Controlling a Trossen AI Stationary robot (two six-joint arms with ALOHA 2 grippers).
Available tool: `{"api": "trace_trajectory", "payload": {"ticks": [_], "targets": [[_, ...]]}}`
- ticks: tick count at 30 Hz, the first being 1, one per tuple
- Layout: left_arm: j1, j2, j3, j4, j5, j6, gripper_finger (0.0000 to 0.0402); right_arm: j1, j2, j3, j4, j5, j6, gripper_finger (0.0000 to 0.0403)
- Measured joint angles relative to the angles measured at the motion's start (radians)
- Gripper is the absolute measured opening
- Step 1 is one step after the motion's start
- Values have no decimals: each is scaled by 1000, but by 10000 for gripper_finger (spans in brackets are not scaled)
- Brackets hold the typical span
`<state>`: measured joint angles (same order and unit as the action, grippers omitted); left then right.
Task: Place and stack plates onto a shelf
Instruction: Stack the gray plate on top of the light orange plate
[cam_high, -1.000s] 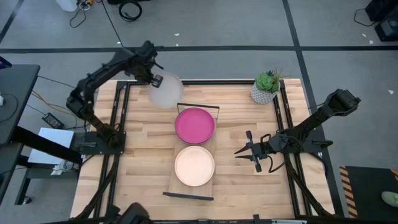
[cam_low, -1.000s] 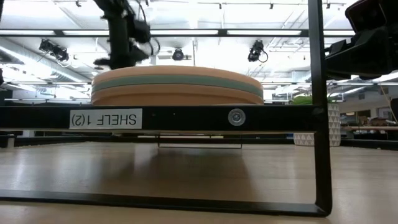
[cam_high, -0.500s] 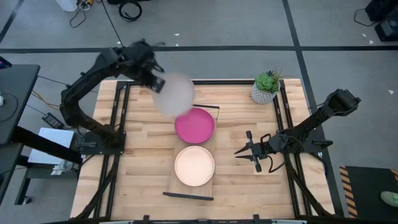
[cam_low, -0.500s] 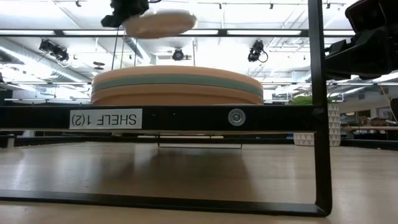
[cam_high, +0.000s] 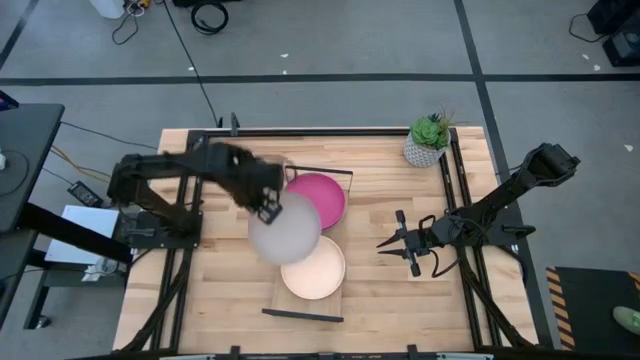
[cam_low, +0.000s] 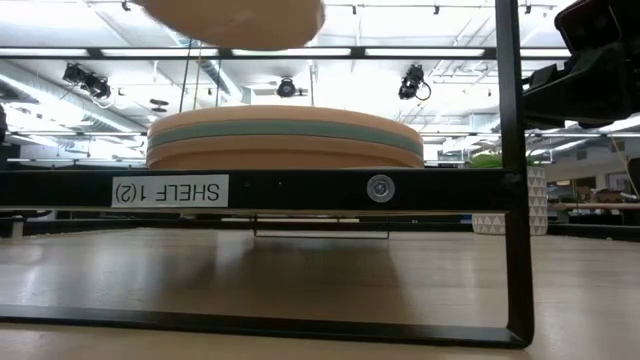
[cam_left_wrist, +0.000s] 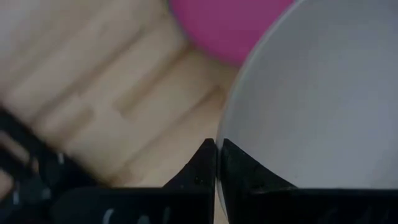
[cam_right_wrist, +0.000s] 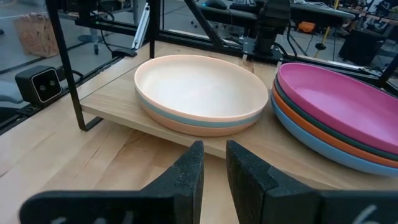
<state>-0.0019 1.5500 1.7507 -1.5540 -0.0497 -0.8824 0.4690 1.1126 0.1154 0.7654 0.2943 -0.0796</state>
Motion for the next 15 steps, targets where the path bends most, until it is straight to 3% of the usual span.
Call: {"api": "trace_trajectory", "payload": {"ticks": [6, 15], "targets": [[-141, 23, -156, 94, 5, -194, 15, 0, 0, 0, -3, 0, 8, 74], [-208, 22, -311, 360, 29, -282, 16, 0, 0, 0, 4, 0, -39, 74]]}}
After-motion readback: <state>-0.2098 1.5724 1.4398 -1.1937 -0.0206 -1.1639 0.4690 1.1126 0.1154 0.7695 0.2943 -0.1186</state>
